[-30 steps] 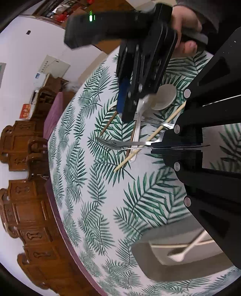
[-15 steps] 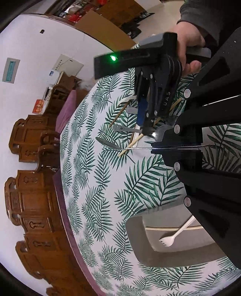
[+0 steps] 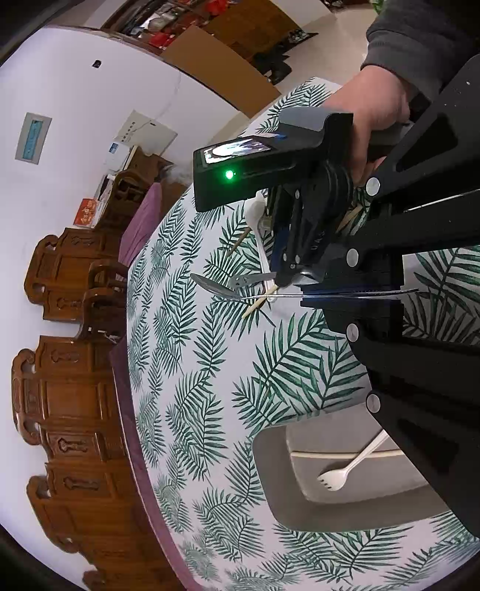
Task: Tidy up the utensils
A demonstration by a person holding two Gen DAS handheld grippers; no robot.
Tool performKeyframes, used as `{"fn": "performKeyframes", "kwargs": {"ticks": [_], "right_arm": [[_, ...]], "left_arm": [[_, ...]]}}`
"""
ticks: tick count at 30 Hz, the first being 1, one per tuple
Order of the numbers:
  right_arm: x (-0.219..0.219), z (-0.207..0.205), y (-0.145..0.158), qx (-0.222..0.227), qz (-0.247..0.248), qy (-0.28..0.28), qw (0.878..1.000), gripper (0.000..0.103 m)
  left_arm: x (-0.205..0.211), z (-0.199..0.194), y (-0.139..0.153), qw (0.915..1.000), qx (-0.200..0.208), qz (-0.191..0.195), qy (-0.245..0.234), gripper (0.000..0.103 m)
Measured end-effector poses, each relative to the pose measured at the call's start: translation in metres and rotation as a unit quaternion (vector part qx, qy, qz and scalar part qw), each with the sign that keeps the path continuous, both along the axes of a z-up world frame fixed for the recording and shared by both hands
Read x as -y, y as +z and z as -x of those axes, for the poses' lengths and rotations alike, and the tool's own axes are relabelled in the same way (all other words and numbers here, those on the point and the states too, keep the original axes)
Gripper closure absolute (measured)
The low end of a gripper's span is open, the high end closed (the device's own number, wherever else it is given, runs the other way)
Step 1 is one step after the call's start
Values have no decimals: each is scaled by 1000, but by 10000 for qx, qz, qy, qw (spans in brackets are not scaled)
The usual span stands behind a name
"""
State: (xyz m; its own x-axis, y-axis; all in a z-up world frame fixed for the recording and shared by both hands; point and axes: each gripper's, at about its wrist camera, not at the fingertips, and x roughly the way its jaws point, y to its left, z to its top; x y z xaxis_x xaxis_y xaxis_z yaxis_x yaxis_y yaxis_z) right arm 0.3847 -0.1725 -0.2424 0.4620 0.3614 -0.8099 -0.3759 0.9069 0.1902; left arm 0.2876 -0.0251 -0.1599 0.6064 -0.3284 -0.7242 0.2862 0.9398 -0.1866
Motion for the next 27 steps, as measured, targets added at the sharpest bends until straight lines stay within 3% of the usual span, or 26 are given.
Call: {"fn": "performKeyframes", "kwargs": {"ticks": [3, 14, 19, 27], "right_arm": [[1, 1, 1, -24, -74, 61, 10000, 96], [22, 10, 22, 124, -434, -45, 9990, 97], [30, 4, 11, -23, -298, -230, 9993, 97], [45, -1, 11, -34, -544, -470, 9974, 99]], "left_arm": [[-1, 1, 1, 10000, 18, -10, 8, 102], [-3, 2, 3, 9999, 67, -85, 71, 102], [-2, 5, 1, 9999, 45, -131, 84, 102], [2, 5, -2, 9998, 16, -168, 44, 102]]}}
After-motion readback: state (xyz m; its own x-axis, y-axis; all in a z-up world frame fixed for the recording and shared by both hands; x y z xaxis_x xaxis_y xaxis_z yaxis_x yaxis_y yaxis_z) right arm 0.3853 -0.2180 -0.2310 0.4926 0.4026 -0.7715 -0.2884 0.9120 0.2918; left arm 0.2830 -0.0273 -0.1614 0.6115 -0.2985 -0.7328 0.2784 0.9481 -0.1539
